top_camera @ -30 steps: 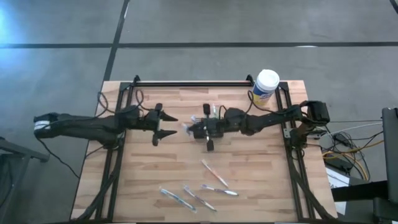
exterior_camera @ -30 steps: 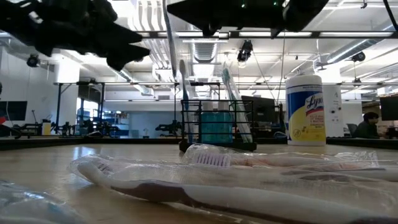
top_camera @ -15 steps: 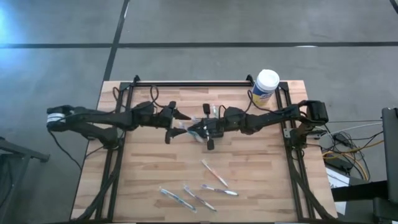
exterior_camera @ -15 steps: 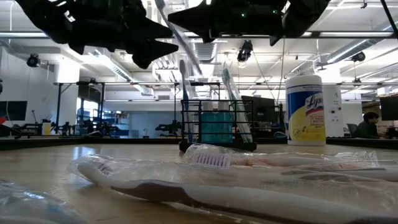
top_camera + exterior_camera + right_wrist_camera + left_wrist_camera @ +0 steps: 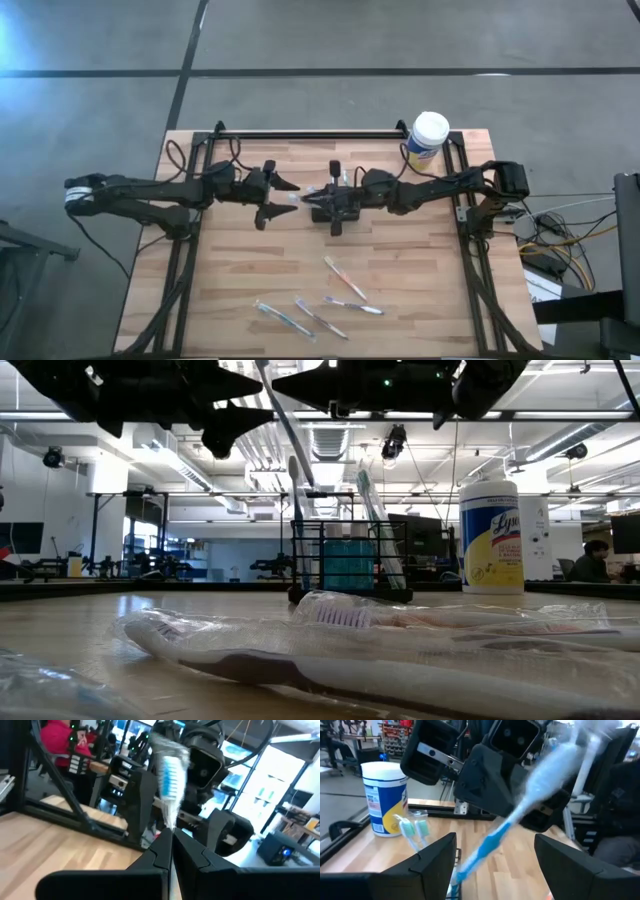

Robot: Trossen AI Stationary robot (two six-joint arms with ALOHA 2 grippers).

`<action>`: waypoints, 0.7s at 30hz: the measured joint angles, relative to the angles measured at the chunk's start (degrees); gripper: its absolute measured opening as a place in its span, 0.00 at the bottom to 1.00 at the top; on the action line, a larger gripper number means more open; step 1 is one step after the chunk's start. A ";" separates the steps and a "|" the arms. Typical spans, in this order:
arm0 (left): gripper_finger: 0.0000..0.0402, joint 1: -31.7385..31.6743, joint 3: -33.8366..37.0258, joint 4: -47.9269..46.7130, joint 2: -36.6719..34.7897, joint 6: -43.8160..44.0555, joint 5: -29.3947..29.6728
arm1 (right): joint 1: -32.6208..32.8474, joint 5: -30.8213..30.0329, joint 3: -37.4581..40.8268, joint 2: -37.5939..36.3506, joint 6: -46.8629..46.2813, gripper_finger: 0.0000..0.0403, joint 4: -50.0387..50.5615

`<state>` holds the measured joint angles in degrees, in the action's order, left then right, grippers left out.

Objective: Pick & Place toothbrushing station
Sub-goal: Put the right blue toothbrush into the wire organizer

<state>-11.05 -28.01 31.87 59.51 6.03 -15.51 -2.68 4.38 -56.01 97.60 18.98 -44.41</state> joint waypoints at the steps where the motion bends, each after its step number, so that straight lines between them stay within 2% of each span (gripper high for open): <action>1: 0.68 0.00 0.00 0.30 -0.02 0.68 0.15 | -0.02 -0.02 0.00 0.00 0.12 0.02 -0.57; 15: 0.68 0.07 0.07 8.17 0.46 1.54 0.59 | 0.03 -0.02 -0.02 0.60 -0.67 0.02 -2.71; 21: 0.68 0.07 0.07 8.62 0.46 1.26 0.60 | 0.03 0.00 -0.02 0.76 -0.71 0.02 -2.95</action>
<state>-10.98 -27.94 40.49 59.96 7.29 -14.92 -2.66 4.38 -56.03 98.37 18.26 -47.36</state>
